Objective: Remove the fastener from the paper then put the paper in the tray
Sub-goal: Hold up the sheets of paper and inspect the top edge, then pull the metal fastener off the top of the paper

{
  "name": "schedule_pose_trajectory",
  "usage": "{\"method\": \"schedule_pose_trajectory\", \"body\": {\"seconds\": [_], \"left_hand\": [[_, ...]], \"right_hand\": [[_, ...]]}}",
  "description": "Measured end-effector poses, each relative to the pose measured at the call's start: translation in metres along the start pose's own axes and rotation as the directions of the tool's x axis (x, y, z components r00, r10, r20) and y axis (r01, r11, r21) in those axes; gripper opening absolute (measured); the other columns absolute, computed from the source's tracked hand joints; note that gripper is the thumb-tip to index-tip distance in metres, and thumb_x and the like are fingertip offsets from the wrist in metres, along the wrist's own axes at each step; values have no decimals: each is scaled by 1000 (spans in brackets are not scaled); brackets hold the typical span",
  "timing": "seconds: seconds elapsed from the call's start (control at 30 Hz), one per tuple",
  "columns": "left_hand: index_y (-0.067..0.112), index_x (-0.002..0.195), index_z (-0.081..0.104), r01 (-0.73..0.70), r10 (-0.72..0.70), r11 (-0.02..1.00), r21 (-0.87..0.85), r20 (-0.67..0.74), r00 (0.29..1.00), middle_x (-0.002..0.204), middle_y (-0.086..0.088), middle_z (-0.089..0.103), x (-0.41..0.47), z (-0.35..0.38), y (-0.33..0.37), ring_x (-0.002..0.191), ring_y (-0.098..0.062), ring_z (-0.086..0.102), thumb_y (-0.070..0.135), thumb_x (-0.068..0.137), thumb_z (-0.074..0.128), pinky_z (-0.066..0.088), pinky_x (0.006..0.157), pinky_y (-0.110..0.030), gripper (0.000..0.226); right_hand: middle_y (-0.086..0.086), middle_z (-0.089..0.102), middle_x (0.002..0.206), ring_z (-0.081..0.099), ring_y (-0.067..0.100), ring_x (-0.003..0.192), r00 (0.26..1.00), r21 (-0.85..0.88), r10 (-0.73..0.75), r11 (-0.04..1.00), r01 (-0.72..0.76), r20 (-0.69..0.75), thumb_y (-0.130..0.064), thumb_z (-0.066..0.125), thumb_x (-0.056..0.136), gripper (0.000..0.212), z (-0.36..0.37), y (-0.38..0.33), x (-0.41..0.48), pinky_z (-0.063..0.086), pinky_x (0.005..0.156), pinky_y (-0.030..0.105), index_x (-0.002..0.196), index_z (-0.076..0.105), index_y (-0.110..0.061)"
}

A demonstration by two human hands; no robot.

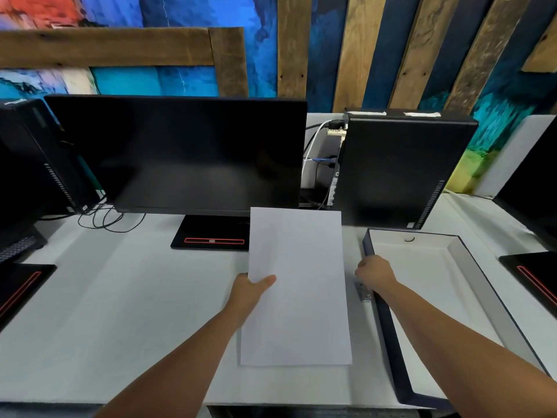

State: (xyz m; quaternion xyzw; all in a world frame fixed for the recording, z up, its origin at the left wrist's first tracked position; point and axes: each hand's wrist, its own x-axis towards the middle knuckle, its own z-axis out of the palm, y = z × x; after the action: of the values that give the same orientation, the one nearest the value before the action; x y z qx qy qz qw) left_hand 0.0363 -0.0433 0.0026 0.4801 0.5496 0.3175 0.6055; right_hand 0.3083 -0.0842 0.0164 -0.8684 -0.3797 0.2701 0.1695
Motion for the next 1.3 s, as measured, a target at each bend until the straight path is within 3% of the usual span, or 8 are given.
{"method": "schedule_pose_trajectory", "body": {"seconds": [0.1, 0.2, 0.47, 0.73, 0.83, 1.03, 1.2, 1.3], "left_hand": [[6, 103, 68, 21, -21, 1000, 15, -5, 1000, 95, -9, 72, 4, -4, -4, 91, -28, 68, 22, 82, 74, 55, 81, -37, 28], [8, 103, 68, 26, -26, 999, 20, -4, 1000, 96, -8, 72, 8, -7, -5, 92, -27, 68, 22, 82, 73, 55, 83, -38, 26], [8, 103, 69, 16, -16, 1000, 10, 8, 1000, 96, -9, 72, 10, -7, -3, 92, -28, 69, 19, 82, 73, 55, 87, -41, 24], [8, 107, 68, 10, -10, 1000, -1, 6, 1000, 99, -9, 72, 8, -9, -4, 94, -28, 68, 21, 82, 73, 54, 87, -40, 28], [7, 108, 68, 8, -8, 1000, -2, 0, 1000, 99, -9, 72, 6, -10, -4, 94, -27, 68, 21, 82, 73, 54, 85, -39, 29], [8, 106, 67, 6, -6, 1000, -3, -1, 1000, 96, -6, 71, 1, -7, -8, 94, -27, 67, 20, 83, 73, 53, 82, -36, 27], [9, 106, 67, 1, -1, 1000, -9, 12, 1000, 97, -6, 71, -2, -4, -7, 93, -26, 67, 19, 83, 73, 53, 82, -34, 26], [10, 105, 67, -6, 6, 1000, -13, 19, 1000, 95, -5, 71, -5, -3, -5, 92, -26, 68, 19, 84, 72, 53, 80, -33, 24]], "right_hand": [[8, 52, 67, 50, 26, 68, 998, -63, -40, 997, 38, -41, 3, 49, 77, 16, 0, 2, 6, 34, 47, 23, 63, 53, -4], [5, 44, 58, 43, 22, 57, 998, -86, -43, 996, 39, -49, 4, 49, 72, 23, -3, 7, 9, 27, 43, 23, 55, 41, -8], [13, 64, 97, 53, 26, 77, 999, -296, -45, 954, 41, -8, 5, 46, 81, 24, -1, 14, 10, 45, 63, 27, 95, 64, -3], [6, 62, 93, 59, 24, 82, 986, -512, -67, 848, 137, 152, 1, 53, 82, 25, -1, 12, 8, 45, 67, 25, 100, 68, -5], [10, 67, 107, 61, 25, 99, 975, -383, -129, 904, 191, 181, -2, 52, 85, 23, -4, 17, 7, 43, 71, 23, 101, 69, -6], [8, 61, 86, 54, 23, 82, 985, 153, -174, 973, 171, 7, -2, 55, 83, 18, -22, 13, 3, 47, 73, 32, 73, 62, -14], [12, 61, 81, 53, 25, 75, 986, 569, -139, 806, 166, -91, -1, 56, 84, 21, -53, -8, -6, 44, 68, 34, 69, 61, -16], [6, 65, 91, 59, 19, 90, 986, 749, -104, 641, 166, -130, -8, 61, 85, 12, -73, -21, -13, 47, 77, 33, 77, 65, -16]]}}
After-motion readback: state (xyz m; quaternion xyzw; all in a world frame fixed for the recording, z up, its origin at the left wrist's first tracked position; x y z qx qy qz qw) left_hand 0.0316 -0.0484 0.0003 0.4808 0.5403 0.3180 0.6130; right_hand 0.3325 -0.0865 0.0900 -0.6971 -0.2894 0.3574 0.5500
